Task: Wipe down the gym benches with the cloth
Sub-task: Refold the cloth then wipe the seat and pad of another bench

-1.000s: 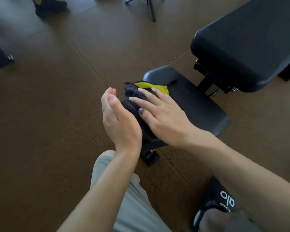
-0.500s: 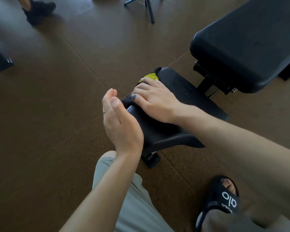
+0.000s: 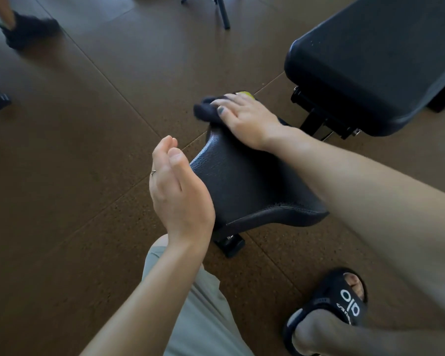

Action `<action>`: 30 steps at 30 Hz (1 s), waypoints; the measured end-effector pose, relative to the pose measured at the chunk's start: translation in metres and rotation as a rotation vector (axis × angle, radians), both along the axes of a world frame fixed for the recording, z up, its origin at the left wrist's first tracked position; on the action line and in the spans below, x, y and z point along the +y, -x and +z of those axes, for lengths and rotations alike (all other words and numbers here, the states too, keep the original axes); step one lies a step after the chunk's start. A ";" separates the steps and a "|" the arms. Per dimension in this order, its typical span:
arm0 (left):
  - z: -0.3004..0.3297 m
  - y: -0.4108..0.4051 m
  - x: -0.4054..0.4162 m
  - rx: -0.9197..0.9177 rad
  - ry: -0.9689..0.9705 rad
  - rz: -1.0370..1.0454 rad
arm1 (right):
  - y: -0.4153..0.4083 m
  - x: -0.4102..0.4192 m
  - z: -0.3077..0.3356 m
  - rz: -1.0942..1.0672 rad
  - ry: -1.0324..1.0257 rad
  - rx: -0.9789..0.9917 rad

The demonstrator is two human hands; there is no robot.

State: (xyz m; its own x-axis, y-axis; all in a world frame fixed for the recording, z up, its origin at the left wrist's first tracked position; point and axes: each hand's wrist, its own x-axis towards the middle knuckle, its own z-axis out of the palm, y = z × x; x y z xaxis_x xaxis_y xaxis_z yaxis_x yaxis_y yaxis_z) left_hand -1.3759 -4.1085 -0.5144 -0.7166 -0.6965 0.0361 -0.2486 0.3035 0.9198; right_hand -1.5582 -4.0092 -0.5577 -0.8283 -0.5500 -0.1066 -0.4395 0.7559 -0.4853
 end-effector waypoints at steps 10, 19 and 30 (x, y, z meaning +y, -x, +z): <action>0.009 0.000 0.001 -0.328 0.356 -0.219 | -0.159 0.069 0.037 -0.202 -0.037 -0.097; 0.013 0.000 0.003 -0.364 0.371 -0.217 | -0.072 0.056 0.012 -0.212 -0.063 -0.123; 0.013 0.000 0.001 -0.307 0.273 -0.184 | -0.071 0.023 0.021 0.134 0.009 -0.026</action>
